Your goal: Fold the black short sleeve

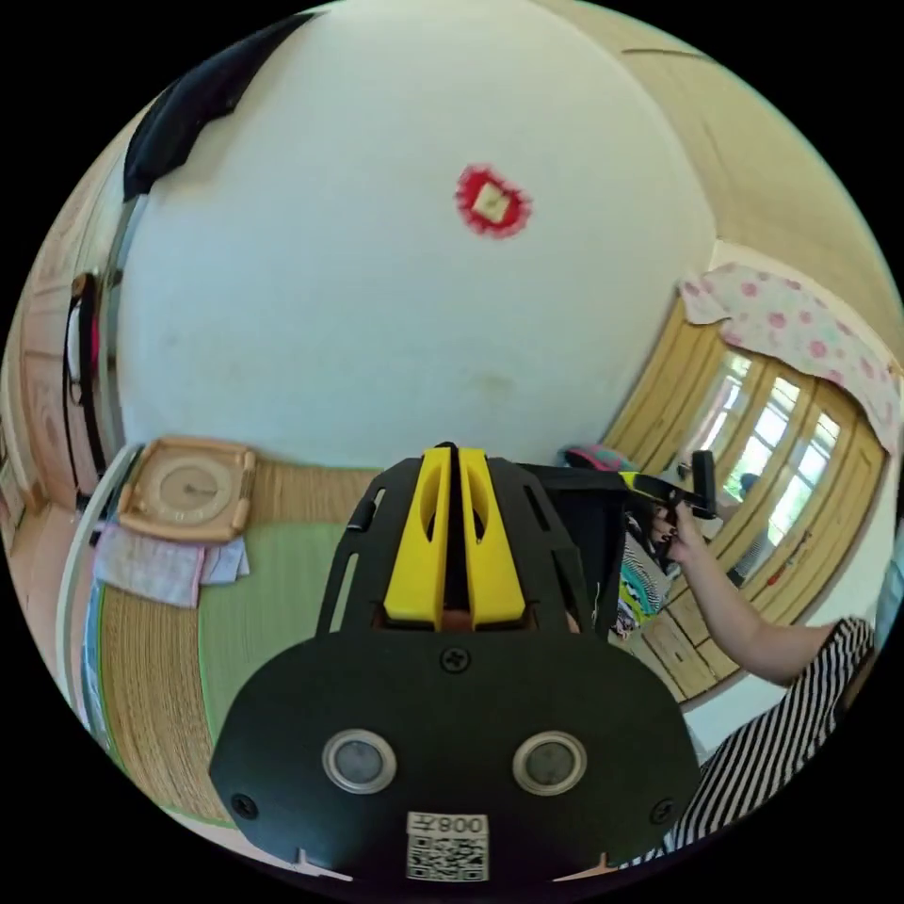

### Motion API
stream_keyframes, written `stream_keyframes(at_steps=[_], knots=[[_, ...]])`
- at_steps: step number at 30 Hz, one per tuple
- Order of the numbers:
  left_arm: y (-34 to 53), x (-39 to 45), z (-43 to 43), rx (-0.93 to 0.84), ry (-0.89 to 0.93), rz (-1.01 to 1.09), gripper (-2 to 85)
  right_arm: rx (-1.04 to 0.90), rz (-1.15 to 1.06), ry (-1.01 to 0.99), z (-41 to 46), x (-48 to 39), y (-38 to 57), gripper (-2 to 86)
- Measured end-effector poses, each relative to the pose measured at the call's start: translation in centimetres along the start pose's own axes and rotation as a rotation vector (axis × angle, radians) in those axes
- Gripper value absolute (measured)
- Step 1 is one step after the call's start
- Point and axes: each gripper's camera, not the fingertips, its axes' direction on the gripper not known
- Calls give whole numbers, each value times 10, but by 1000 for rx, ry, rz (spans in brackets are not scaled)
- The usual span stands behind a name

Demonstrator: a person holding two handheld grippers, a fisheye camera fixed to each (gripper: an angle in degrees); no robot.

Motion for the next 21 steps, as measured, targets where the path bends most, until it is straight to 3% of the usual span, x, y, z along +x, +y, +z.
stream_keyframes(at_steps=[3,5,11,21], knots=[[11,-51,82,-171,-110,-130,44,-142,145,69,84,49,-29,33],[40,-82,121,-245,-83,-204,54,-184,175,60,120,65,-26,39],[126,-124,173,-473,-115,-271,73,-434,89,104,239,50,26,62],[109,-142,216,-469,-313,-354,82,-628,-187,225,396,-56,-10,93]])
